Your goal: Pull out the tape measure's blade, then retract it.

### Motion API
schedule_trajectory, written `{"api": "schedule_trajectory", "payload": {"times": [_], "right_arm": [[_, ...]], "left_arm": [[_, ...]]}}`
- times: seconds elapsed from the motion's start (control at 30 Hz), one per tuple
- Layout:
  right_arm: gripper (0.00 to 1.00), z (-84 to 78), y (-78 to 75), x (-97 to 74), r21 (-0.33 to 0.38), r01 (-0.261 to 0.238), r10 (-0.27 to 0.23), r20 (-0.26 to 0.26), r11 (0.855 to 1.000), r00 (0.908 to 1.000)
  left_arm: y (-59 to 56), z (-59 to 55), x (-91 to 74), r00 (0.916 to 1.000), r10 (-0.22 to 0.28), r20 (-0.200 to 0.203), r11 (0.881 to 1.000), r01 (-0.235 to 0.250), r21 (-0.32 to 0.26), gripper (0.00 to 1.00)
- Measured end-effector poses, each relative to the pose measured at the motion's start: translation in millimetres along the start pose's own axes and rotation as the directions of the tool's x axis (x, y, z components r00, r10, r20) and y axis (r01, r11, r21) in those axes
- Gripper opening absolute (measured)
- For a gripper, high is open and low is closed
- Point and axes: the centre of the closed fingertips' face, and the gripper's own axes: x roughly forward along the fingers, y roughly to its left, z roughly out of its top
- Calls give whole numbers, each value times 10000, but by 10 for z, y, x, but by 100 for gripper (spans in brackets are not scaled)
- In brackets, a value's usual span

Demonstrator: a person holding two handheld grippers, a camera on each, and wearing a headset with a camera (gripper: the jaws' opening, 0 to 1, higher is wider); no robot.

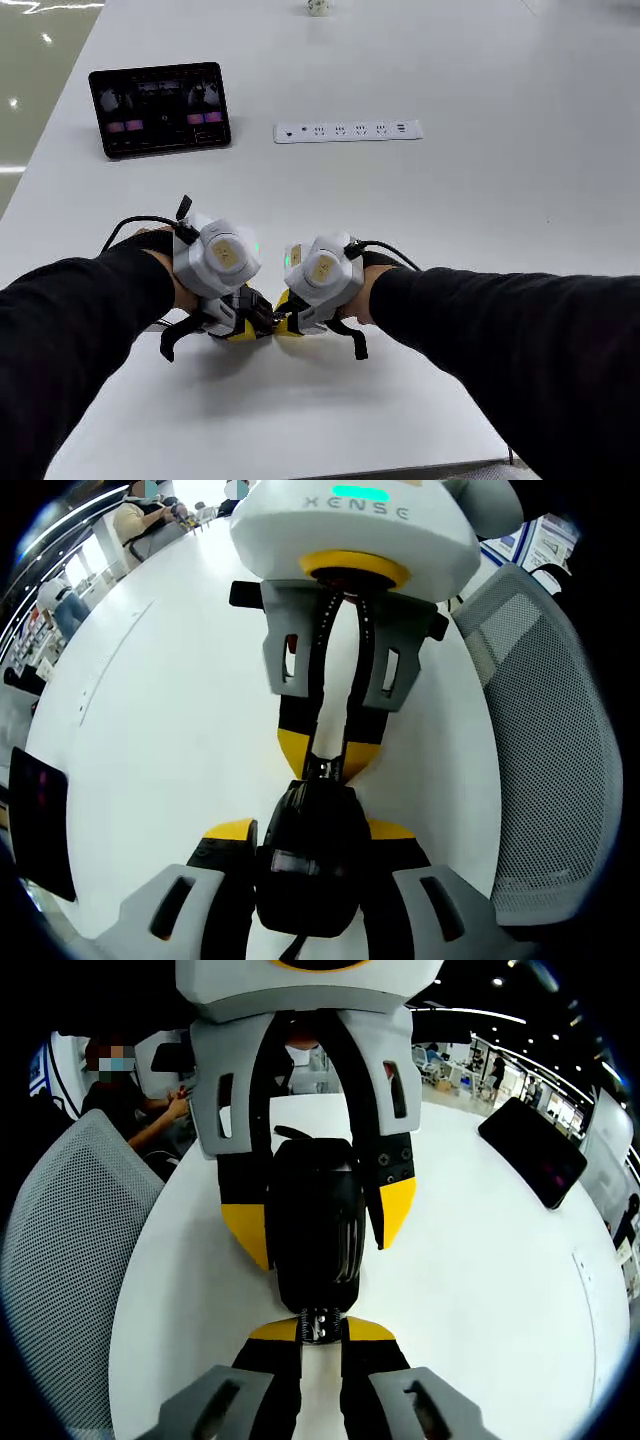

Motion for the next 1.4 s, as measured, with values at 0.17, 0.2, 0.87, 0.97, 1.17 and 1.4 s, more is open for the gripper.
{"api": "schedule_trajectory", "payload": {"times": [0.17, 0.2, 0.87, 0.97, 1.17, 1.4], "right_arm": [[11, -63, -27, -39, 45, 10, -10, -23, 10000, 10000], [11, -76, -24, -45, 57, -11, 12, -55, 10000, 10000], [11, -233, -39, -188, 331, -201, 205, -124, 9993, 9997], [11, -263, -42, -200, 378, -208, 212, -117, 9991, 9997], [11, -319, -39, -248, 384, -211, 218, -180, 9990, 9996], [11, -387, -45, -302, 384, -209, 220, -293, 9990, 9993]], "left_arm": [[14, -2, 5, 10000, 7, -9, 9998, -7, -181, 35], [13, -2, 6, 10000, 6, -13, 9998, -6, -184, 35], [-24, 5, -2, 9999, -156, 6, 9989, 156, -433, 36], [-27, 6, -3, 9999, -147, -11, 9990, 147, -422, 36], [-17, 3, 3, 9999, -167, -29, 9988, 165, -451, 36], [-6, 1, 14, 9999, -152, -63, 9990, 149, -428, 35]]}}
